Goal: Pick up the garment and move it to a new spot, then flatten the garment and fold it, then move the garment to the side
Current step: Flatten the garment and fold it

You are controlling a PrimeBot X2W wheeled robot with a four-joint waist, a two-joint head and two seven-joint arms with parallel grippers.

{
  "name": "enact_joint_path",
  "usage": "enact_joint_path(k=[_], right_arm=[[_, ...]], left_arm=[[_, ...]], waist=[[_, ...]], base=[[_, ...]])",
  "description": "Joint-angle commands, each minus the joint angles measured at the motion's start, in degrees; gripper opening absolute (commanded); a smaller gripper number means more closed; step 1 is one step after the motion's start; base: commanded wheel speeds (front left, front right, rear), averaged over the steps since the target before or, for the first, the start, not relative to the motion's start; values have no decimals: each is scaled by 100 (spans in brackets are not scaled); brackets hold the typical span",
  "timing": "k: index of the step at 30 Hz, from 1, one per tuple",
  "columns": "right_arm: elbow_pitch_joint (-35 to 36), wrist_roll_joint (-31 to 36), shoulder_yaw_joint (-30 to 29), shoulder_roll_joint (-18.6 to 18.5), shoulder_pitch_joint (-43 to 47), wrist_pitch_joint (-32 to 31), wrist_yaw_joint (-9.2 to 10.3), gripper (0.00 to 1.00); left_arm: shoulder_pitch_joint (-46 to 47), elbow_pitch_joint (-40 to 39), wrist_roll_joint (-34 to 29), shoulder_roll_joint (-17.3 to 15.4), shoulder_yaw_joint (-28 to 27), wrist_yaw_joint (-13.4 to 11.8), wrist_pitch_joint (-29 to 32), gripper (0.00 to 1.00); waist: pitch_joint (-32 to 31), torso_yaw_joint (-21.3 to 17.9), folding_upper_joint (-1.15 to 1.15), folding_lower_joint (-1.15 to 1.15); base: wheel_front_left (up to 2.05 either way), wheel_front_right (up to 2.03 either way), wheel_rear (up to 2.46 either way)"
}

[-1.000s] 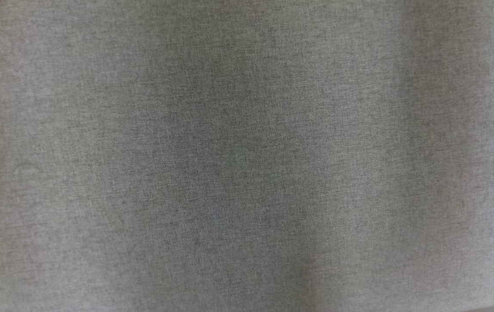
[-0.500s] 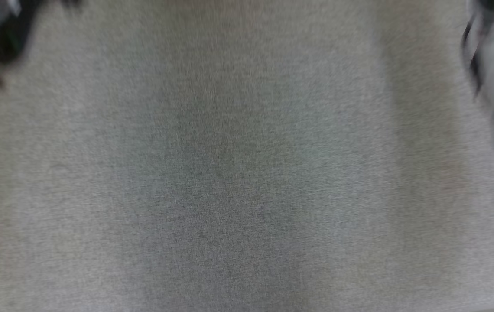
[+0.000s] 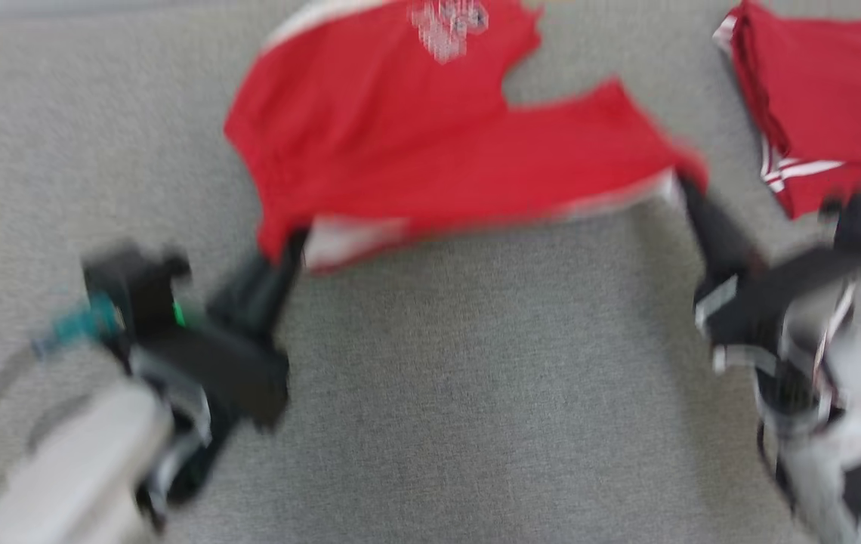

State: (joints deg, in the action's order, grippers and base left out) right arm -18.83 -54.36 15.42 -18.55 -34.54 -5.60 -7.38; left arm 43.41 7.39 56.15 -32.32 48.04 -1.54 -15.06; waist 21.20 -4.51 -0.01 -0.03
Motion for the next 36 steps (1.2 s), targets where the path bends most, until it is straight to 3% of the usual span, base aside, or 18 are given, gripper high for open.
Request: enact_joint_path(k=[1,9,19,27,36], right_arm=[[88,29,-38,8,258,10,-15,0],[695,249,-528,240,2468,-171,-15,0],[1731,485,-1341,780,4233,-866,-16,0],[2058,618,-1961,1137,3911,-1288,-16,0],[1696,731,-2450,1278,2310,-1966,-16,0]], left_arm=[[-299,-69,-82,22,-84,-46,-9,0],[-2295,-257,-676,306,-379,0,-9,0],[-3331,-237,-967,425,-380,148,-10,0],[-3155,-288,-1069,670,-459,287,-10,0],[-2533,-154,-1019,1013,-583,503,9,0]], waist=[[-363,18,1,3],[-883,115,1,3],[-1306,223,1,3],[-1280,355,1,3],[-996,713,1,3]], base=[[0,0,0],[0,0,0],[0,0,0],[0,0,0],[0,0,0]])
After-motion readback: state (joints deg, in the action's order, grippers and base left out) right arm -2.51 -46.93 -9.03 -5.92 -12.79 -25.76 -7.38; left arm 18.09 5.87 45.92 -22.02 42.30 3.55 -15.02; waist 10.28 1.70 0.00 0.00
